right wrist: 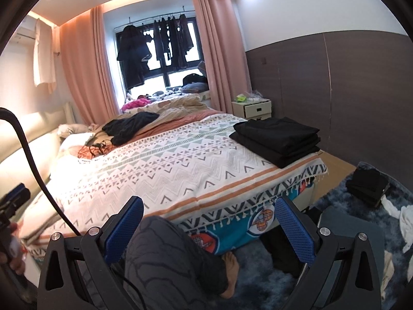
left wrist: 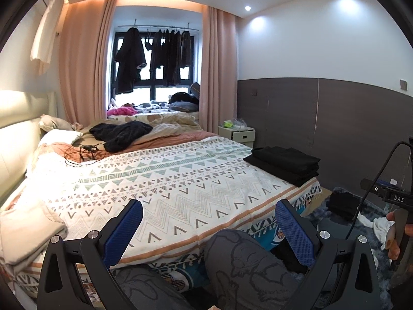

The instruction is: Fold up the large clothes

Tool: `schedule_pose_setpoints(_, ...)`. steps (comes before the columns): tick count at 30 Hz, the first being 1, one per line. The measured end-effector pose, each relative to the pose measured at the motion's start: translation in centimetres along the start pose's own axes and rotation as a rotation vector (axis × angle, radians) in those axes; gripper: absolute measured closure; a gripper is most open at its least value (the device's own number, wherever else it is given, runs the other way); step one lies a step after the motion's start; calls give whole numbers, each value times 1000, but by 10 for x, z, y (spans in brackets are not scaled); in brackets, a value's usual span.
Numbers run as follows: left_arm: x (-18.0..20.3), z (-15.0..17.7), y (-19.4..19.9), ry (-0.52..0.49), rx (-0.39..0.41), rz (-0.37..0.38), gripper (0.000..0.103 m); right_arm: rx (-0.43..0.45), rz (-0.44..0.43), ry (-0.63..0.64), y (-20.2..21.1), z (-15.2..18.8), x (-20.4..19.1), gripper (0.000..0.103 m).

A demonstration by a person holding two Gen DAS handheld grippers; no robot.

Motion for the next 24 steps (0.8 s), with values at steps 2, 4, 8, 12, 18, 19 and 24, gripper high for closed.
schedule_pose_setpoints(2, -2, 2, 4, 15, 4, -5, 0, 11, 5, -9, 0, -1, 1, 1)
schedule_pose_setpoints(4, -2, 2, 5, 19, -1, -6, 0, 14, -3, -20, 1, -2, 2, 1)
schedule_pose_setpoints(8, 0, 2, 6, 3, 3, -19, 0, 14, -7, -28, 1, -2, 1, 1)
schedule_pose_setpoints(12, 2, 3, 7, 11, 0, -12, 0, 15, 5, -13, 2, -3, 0, 1)
schedule_pose_setpoints(18, 4, 7, 10, -2, 8, -16, 0, 19, 3, -4, 5, -2, -4, 1)
schedule_pose_setpoints(19, 4, 8, 10, -2, 8, -15, 0, 17, 2, -3, 5, -2, -5, 1)
schedule_pose_setpoints(24, 2, 8, 12, 2, 9, -15, 0, 9, 3, 1, 3, -4, -5, 1)
Point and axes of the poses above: each gripper's, at about its wrist camera, not at the fingertips, and y roughly against the way its jaws point, x to its right, z to its underside, the point moved 3 cm from there along -y, roughly the way its jaws point
